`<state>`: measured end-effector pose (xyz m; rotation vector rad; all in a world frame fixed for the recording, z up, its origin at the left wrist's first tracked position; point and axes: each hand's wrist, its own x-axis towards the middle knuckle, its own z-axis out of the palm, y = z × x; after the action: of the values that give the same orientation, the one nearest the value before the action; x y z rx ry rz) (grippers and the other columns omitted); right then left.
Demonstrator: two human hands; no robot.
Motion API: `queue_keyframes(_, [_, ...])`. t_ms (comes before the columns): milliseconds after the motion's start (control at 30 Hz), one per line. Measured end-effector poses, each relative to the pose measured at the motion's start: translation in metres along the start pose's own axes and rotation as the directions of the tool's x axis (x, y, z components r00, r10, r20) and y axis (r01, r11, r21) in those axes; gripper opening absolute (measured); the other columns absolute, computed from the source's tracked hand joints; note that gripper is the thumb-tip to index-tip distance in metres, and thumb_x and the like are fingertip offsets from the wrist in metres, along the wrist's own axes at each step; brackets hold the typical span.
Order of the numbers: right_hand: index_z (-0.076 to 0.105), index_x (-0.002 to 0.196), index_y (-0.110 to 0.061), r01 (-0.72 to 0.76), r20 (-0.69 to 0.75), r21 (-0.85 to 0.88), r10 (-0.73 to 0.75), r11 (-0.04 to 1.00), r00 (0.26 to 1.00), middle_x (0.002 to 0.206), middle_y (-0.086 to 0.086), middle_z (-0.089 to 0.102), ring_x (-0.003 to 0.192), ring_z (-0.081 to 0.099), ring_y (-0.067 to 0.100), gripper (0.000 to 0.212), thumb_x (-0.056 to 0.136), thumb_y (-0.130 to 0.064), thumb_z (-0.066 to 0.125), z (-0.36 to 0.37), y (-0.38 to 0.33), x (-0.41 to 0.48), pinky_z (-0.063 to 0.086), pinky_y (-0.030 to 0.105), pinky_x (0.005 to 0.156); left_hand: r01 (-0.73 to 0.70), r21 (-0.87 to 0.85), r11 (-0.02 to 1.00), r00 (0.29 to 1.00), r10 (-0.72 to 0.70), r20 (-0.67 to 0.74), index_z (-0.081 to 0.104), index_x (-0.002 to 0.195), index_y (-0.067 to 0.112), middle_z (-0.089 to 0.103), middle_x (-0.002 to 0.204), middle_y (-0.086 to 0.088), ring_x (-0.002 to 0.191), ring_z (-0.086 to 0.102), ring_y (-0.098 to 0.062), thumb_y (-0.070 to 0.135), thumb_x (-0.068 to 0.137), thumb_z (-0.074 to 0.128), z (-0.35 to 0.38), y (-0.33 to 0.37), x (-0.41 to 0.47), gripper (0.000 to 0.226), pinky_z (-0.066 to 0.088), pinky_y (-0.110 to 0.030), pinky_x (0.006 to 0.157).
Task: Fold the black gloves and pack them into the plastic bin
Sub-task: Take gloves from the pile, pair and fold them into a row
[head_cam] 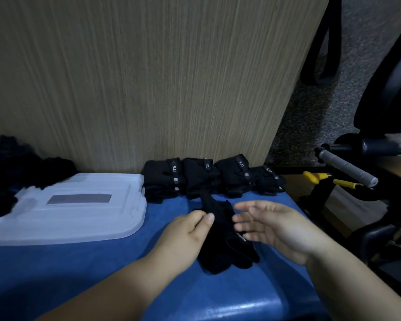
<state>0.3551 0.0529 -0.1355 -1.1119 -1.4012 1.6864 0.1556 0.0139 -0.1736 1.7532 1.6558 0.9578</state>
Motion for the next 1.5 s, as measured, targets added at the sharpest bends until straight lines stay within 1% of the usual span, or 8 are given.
queue_keyframes(133, [0.066,0.1,-0.014,0.064,-0.13,-0.266,-0.101,0.962,0.986,0.085,0.006,0.065,0.07,0.061,0.011,0.017,0.092,-0.001,0.057,0.005,0.009,0.006,0.048,0.02,0.059,0.189,-0.146,0.971,0.981,-0.193,-0.014,0.06,0.095,0.019,0.066,0.089,0.003,0.086,0.061,-0.011,0.054,0.093,0.043,-0.004,0.003,0.002,0.039,0.048,-0.029,0.08])
queue_keyframes(333, [0.06,0.102,-0.028,-0.174,-0.354,-0.683,-0.113,0.71,0.928,0.084,-0.009,0.063,0.077,0.06,0.008,0.029,0.083,-0.049,0.067,-0.001,0.022,0.014,0.04,0.021,0.062,0.286,-0.233,0.929,0.954,-0.298,-0.016,0.045,0.108,0.022,0.068,0.089,0.006,0.084,0.064,-0.008,0.031,0.083,0.071,-0.003,0.002,0.006,0.036,0.045,-0.016,0.065])
queue_keyframes(600, [0.053,0.114,-0.028,-0.089,-0.271,-0.548,-0.075,0.831,0.96,0.079,0.001,0.069,0.061,0.062,0.005,0.032,0.086,-0.033,0.069,0.013,0.021,0.017,0.043,0.011,0.051,0.155,-0.232,0.96,0.987,-0.159,-0.001,0.041,0.112,0.041,0.058,0.066,0.002,0.055,0.052,-0.004,0.026,0.08,0.071,0.0,-0.005,0.002,0.046,0.042,-0.016,0.054])
queue_keyframes(733, [0.058,0.106,-0.028,0.008,-0.289,-0.452,-0.156,0.892,0.944,0.079,0.01,0.065,0.066,0.064,0.021,0.028,0.083,-0.022,0.073,0.017,0.023,0.022,0.051,0.032,0.063,0.071,-0.147,0.987,0.994,-0.081,-0.067,0.046,0.109,0.042,0.051,0.058,0.008,0.05,0.047,0.0,0.036,0.089,0.062,-0.005,-0.006,-0.003,0.027,0.037,-0.012,0.052])
queue_keyframes(1167, [0.066,0.092,-0.036,0.113,-0.167,-0.539,-0.238,0.835,0.957,0.082,-0.006,0.054,0.064,0.052,0.008,0.025,0.084,-0.013,0.07,0.02,0.041,0.035,0.046,0.019,0.061,-0.041,0.332,0.942,0.987,0.09,-0.134,0.058,0.084,0.039,0.052,0.065,0.013,0.088,0.043,-0.001,0.044,0.085,0.058,-0.013,-0.01,-0.019,0.006,0.036,-0.02,0.083])
queue_keyframes(1300, [0.064,0.09,-0.041,0.086,-0.146,-0.633,-0.228,0.769,0.963,0.097,-0.007,0.057,0.077,0.056,0.005,0.025,0.085,-0.018,0.071,0.018,0.043,0.038,0.047,0.016,0.072,-0.07,0.457,0.887,0.984,0.136,-0.115,0.059,0.092,0.036,0.043,0.083,0.021,0.097,0.037,-0.004,0.051,0.085,0.056,-0.014,-0.013,-0.018,0.017,0.031,-0.022,0.091])
queue_keyframes(1400, [0.059,0.091,-0.047,0.143,-0.123,-0.719,-0.326,0.68,0.937,0.104,-0.015,0.051,0.08,0.052,-0.005,0.032,0.085,-0.018,0.07,0.02,0.038,0.034,0.038,0.003,0.073,-0.205,0.402,0.892,0.969,0.242,-0.043,0.052,0.123,0.041,0.035,0.124,0.032,0.129,0.023,0.004,0.041,0.091,0.054,-0.013,-0.018,-0.017,0.032,0.018,-0.023,0.109])
queue_keyframes(1500, [0.059,0.102,-0.049,0.294,0.023,-0.798,-0.462,0.525,0.887,0.121,-0.026,0.048,0.114,0.044,-0.008,0.034,0.088,-0.019,0.066,0.019,0.033,0.032,0.032,0.01,0.099,-0.298,0.353,0.887,0.954,0.262,0.147,0.033,0.144,0.041,0.017,0.149,0.032,0.138,-0.003,0.012,0.035,0.101,0.04,-0.011,-0.024,-0.013,0.045,0.003,-0.019,0.117])
